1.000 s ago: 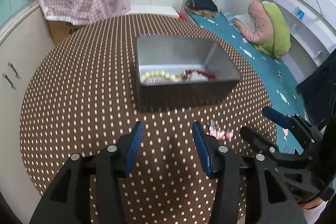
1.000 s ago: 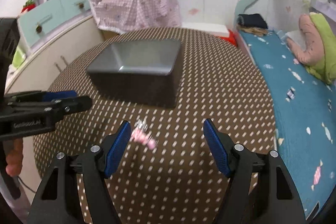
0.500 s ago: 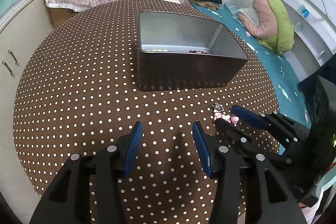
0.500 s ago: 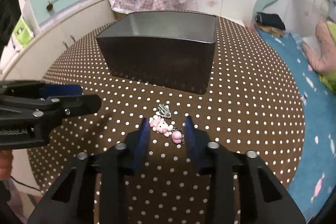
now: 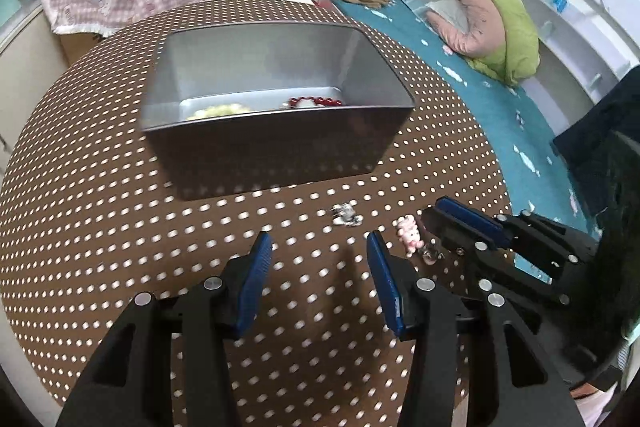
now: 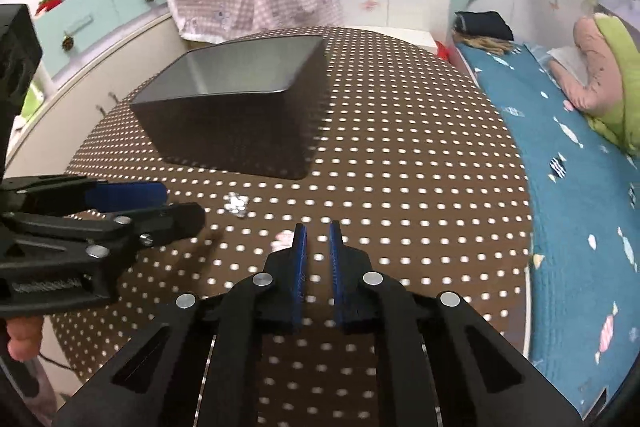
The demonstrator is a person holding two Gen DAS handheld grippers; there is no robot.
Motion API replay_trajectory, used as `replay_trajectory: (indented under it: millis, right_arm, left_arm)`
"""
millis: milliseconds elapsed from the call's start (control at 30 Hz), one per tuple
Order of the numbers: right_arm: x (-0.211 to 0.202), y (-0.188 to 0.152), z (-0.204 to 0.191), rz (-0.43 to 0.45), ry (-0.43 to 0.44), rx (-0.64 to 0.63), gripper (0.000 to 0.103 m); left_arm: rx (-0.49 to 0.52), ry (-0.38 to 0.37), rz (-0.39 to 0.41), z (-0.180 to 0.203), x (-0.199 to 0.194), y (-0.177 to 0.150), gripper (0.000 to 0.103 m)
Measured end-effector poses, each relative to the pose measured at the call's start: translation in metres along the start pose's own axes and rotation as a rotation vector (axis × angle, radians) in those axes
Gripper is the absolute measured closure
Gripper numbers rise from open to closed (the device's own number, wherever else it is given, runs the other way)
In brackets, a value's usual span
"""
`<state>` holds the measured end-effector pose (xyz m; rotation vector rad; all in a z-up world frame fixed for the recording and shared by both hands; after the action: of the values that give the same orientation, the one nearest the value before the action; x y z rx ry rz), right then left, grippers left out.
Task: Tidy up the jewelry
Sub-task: 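Grasp a pink charm with the right tool while the left tool grasps a silver earring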
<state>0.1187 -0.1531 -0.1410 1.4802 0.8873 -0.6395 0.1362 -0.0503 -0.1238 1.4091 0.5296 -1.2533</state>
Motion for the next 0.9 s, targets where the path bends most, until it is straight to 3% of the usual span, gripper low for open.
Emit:
replay_trajectory:
  millis: [133,233,300,333,400,467,733,767,833,900]
  right_arm:
    - [-0.006,-0.002,0.020,0.006,0.002,0.073,0.089]
    - [-0.009,-0.005,0.030,0.004,-0.007,0.086,0.086]
    - [-0.010,-0.007,0.033,0.004,-0.009,0.094,0.077]
    - [-0.010,-0.007,0.034,0.005,-0.008,0.096,0.073]
    - [-0.012,-0.009,0.034,0.016,-0.014,0.101,0.052]
    - [-0.015,-0.011,0.030,0.030,-0.006,0.088,0.050]
    - [-0.003,-0.006,-0.010,0.012,0.036,-0.034,0.051]
    - [0.002,-0.007,-0.014,0.002,0.040,-0.048,0.054]
    - [0.007,-0.008,-0.022,0.007,0.003,-0.092,0.070]
    - [0.006,-0.006,-0.024,-0.007,0.024,-0.096,0.090]
  left_arm:
    - [0.021,0.005,-0.017,0.012,0.014,0.004,0.056]
    - [0.042,0.029,0.013,0.013,0.019,0.006,0.058]
    - [0.074,0.020,0.023,0.016,0.021,0.008,0.071]
    - [0.076,0.016,0.025,0.017,0.022,0.008,0.089]
    - [0.075,-0.006,0.028,0.014,0.023,0.009,0.093]
    - [0.070,-0.027,0.022,0.011,0.021,0.007,0.094]
    - [0.049,-0.026,0.042,-0.004,0.005,-0.004,0.094]
    - [0.049,-0.028,0.042,-0.005,0.002,-0.005,0.094]
    - [0.047,-0.022,0.050,-0.007,-0.003,-0.008,0.094]
    - [0.043,-0.020,0.059,-0.010,-0.009,-0.009,0.095]
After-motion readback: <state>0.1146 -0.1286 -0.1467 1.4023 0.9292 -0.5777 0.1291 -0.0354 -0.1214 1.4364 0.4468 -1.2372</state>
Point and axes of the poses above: each gripper's, at about its wrist camera, not at the fingertips, and x roughly the way its jaws point, z to its right, y to its top, the point moved 3 cm from there along x, roughly the way its jaws point, and after that the axes turned 6 degrees about -z, right-handed, at the moved point
